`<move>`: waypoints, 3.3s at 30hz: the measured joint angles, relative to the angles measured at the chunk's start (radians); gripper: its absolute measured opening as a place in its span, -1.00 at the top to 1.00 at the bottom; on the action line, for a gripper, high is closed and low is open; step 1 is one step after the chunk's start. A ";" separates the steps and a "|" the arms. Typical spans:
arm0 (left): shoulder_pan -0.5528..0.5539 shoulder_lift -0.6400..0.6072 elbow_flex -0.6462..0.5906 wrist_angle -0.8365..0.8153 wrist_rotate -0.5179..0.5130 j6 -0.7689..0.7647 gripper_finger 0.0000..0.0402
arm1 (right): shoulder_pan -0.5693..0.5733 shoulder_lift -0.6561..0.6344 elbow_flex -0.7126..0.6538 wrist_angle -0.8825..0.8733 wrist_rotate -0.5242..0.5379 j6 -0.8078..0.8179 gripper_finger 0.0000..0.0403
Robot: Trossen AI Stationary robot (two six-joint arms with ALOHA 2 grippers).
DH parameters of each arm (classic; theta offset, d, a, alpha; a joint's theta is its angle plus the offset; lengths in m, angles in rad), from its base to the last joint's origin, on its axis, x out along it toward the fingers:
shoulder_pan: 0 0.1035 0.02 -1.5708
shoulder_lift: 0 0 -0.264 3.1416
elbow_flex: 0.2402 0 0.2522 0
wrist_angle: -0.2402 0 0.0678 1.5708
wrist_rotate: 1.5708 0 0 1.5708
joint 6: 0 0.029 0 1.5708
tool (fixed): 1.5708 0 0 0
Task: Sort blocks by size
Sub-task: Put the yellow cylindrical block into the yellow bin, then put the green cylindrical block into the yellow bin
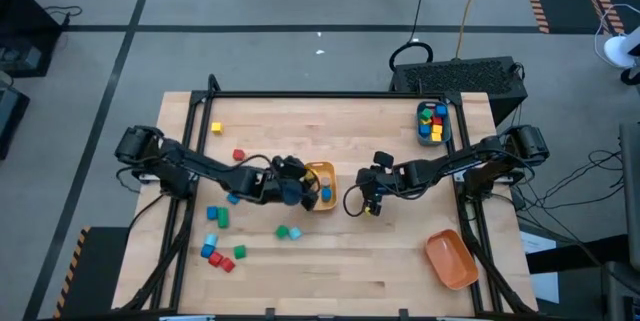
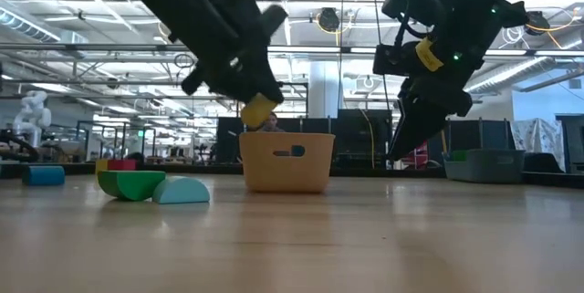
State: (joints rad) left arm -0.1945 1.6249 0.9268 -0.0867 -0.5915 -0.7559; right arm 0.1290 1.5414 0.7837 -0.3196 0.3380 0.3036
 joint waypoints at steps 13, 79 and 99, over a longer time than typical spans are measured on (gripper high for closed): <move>0.064 0.085 0.000 0.102 0.123 -0.049 0.23 | 0.004 0.000 0.000 0.003 0.001 0.007 0.25; -0.415 -0.168 -0.275 -0.775 0.574 -1.202 -0.13 | 0.004 0.000 -0.148 0.191 0.079 0.062 0.25; -0.337 -0.168 -0.154 -0.825 0.445 -0.948 0.32 | 0.004 0.000 -0.148 0.213 0.075 0.091 0.25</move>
State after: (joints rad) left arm -0.5314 1.4574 0.7726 -0.9115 -0.1467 -1.7043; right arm 0.1329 1.5414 0.6361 -0.1071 0.4130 0.3942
